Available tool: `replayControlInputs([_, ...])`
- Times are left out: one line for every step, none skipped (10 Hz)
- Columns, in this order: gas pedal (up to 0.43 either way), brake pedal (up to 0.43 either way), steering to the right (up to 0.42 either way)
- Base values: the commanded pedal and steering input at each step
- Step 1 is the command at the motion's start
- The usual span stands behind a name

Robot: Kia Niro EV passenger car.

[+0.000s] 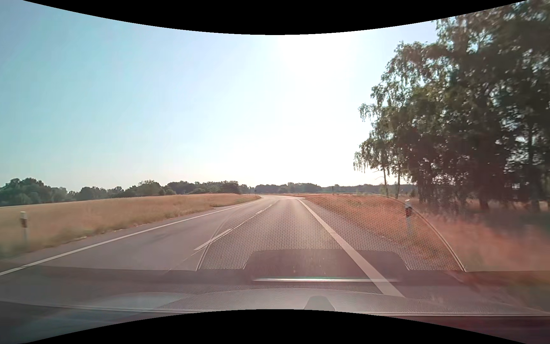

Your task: Follow the waypoints while adhering to traffic rules and regulations

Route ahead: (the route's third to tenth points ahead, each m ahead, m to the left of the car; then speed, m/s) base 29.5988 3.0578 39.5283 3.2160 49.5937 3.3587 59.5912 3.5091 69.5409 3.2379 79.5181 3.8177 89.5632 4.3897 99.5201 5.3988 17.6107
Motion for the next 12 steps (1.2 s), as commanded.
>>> replayControlInputs([0.177,0.0,-0.003])
replayControlInputs([0.177,0.0,-0.003])
replayControlInputs([0.169,0.0,-0.003])
replayControlInputs([0.169,0.0,-0.003])
replayControlInputs([0.157,0.0,-0.003])
replayControlInputs([0.15,0.0,-0.003])
replayControlInputs([0.138,0.0,-0.003])
replayControlInputs([0.118,0.0,-0.003])
replayControlInputs([0.118,0.0,-0.003])
replayControlInputs([0.11,0.0,-0.004])
replayControlInputs([0.098,0.0,-0.004])
replayControlInputs([0.087,0.0,-0.005])
